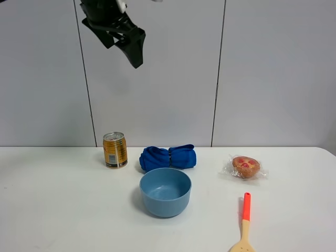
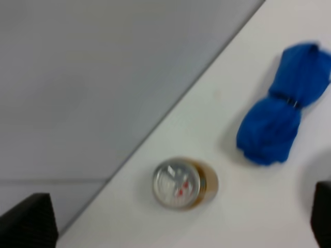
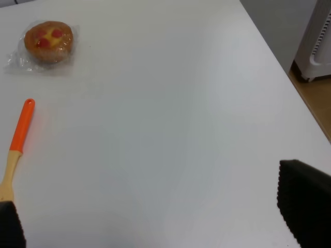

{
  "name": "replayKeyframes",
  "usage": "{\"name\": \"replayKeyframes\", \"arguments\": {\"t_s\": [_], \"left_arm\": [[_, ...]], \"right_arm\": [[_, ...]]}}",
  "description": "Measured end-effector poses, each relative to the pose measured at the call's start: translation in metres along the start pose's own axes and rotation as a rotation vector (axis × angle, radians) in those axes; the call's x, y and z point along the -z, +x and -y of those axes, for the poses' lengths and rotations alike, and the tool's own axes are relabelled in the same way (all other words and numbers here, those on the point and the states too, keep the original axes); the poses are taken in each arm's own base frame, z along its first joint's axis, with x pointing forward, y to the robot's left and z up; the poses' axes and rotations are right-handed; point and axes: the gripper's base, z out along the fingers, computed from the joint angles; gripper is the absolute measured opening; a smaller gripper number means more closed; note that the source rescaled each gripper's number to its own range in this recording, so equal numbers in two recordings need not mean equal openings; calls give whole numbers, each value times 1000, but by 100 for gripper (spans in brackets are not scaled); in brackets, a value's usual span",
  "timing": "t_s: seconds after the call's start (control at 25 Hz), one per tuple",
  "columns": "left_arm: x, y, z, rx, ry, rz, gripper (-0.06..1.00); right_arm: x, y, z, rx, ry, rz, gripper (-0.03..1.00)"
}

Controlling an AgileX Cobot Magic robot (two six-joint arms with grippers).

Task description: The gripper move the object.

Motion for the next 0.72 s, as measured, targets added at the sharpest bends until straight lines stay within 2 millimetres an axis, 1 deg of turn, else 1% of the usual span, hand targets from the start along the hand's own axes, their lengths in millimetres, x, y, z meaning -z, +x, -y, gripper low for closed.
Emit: {"name": "replayKeyframes", "arguments": {"t_s": [0.12,0.16,0.24,0.28,0.36,0.44,0.52,0.56,0.64,0.68,0.72], "left_arm": [[-7,33,-13,49,6,-102,99],[-7,44,-18,68,4,-129,99],[-8,72,-23,106,10,-204,99],[-2,83,-26,126,6,-220,99],[8,110,-30,179,-3,-268,99],[31,136,-35,239,-30,-284,99],[55,166,-38,316,-66,-307,99],[71,177,-37,354,-92,-298,99],[104,207,-31,445,-147,-292,99],[116,221,-26,496,-172,-293,99],[131,233,-20,540,-205,-274,99]], "right_arm": [[0,0,0,0,0,0,100],[0,0,0,0,0,0,100],[0,0,0,0,0,0,100],[0,0,0,0,0,0,100],[0,0,0,0,0,0,100],[0,0,0,0,0,0,100],[0,0,0,0,0,0,100],[0,0,0,0,0,0,100],[0,0,0,0,0,0,100],[0,0,0,0,0,0,100],[0,0,0,0,0,0,100]]}}
